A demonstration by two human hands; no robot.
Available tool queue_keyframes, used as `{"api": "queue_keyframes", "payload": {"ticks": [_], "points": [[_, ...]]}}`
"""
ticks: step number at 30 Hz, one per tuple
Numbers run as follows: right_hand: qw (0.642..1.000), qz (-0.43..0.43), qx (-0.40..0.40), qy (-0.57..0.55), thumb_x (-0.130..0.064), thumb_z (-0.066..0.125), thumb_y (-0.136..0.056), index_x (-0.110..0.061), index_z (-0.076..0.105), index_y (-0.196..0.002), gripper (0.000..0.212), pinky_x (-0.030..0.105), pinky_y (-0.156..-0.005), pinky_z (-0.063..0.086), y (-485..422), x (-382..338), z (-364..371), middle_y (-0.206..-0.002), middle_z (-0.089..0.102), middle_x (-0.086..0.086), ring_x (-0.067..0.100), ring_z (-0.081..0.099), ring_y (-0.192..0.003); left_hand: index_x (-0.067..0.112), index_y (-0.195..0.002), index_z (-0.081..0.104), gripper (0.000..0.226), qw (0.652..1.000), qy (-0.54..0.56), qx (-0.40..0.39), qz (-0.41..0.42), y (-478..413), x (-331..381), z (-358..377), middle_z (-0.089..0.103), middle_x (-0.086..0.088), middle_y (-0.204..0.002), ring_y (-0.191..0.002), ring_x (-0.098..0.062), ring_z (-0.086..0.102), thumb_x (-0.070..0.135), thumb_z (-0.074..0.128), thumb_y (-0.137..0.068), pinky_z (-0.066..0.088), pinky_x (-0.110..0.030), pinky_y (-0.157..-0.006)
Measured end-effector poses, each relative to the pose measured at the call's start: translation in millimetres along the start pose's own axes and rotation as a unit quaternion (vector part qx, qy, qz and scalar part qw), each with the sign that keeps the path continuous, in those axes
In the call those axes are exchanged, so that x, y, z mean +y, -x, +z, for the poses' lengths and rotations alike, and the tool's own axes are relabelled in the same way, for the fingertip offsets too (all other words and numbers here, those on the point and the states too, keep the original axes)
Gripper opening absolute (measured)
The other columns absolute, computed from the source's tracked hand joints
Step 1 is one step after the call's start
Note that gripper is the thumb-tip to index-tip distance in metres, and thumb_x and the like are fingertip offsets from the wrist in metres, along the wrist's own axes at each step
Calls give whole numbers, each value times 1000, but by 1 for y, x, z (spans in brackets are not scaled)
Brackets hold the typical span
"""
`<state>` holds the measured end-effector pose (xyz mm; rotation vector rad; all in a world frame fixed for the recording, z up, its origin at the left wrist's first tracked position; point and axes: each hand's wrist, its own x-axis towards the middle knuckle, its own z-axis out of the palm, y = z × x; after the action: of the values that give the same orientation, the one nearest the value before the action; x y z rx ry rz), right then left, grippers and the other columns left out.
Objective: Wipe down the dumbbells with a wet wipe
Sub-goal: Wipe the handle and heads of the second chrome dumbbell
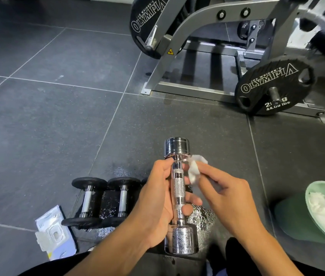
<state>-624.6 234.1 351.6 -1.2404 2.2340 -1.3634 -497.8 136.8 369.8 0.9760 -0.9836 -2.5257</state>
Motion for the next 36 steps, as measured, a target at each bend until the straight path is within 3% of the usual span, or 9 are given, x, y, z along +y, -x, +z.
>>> {"api": "queue_keyframes", "payload": {"ticks": [4,7,9,15,18,23,29,33,36], "points": [[992,100,16,-79,-7,66,-94,-49,79,-90,44,14,-64,46,-3,0,4,-77,75,-15,5,65,-70,14,-118,78,50,1000,0,3,-12,2,0,2,68,-12,-104,-70,-29,66,50,48,-100,39,-33,-56],[994,-33,108,6,-17,68,-95,-42,78,-103,28,16,-85,48,-2,-9,4,-105,72,-27,18,64,-102,9,-122,75,55,1000,-1,-1,-18,1,0,2,72,-14,-105,-69,-30,66,51,45,-102,38,-34,-56],[984,-131,110,52,-18,71,-95,-26,81,-106,17,27,-91,49,-2,-9,5,-115,70,-17,26,61,-109,11,-123,74,55,1000,-8,-7,-11,1,0,2,71,-13,-102,-69,-28,66,50,41,-104,39,-33,-56],[969,-193,-109,108,-13,56,-98,-23,78,-122,34,29,-99,50,-1,2,1,-131,68,-9,18,61,-121,10,-122,73,57,1000,4,0,-30,-5,-2,-2,64,-12,-95,-84,-26,60,53,43,-99,43,-44,-73],[956,-212,-179,97,6,59,-91,-17,77,-124,44,29,-100,51,1,2,-6,-132,71,-10,22,61,-121,14,-114,73,50,998,28,34,-45,-6,1,-5,64,-7,-83,-69,-19,59,53,46,-98,42,-34,-63],[931,-220,-282,74,-7,52,-95,-19,81,-114,37,23,-97,51,10,-8,-13,-122,75,-14,14,62,-113,6,-115,69,51,993,52,74,-75,-10,4,-9,77,-20,-115,-94,-29,68,50,54,-96,54,-38,-80],[942,-100,-320,12,0,54,-91,-24,81,-112,42,28,-103,49,15,-14,-28,-116,76,-16,12,67,-116,7,-109,60,28,992,78,83,-61,-10,4,-8,69,-15,-91,-69,-28,73,33,57,-99,64,-36,-70],[956,46,-286,-55,2,59,-97,-32,82,-103,41,29,-86,51,22,-7,-42,-109,76,-12,14,70,-98,8,-102,60,10,991,78,102,-34,-17,1,-10,60,-9,-80,-76,-32,75,17,60,-97,65,-42,-70],[941,174,-248,-154,10,57,-99,-26,83,-105,45,26,-93,54,30,-3,-40,-108,80,-7,12,73,-104,13,-93,55,6,988,106,108,-18,-23,1,-15,57,-5,-74,-62,-21,61,13,59,-98,57,-35,-63]]}}
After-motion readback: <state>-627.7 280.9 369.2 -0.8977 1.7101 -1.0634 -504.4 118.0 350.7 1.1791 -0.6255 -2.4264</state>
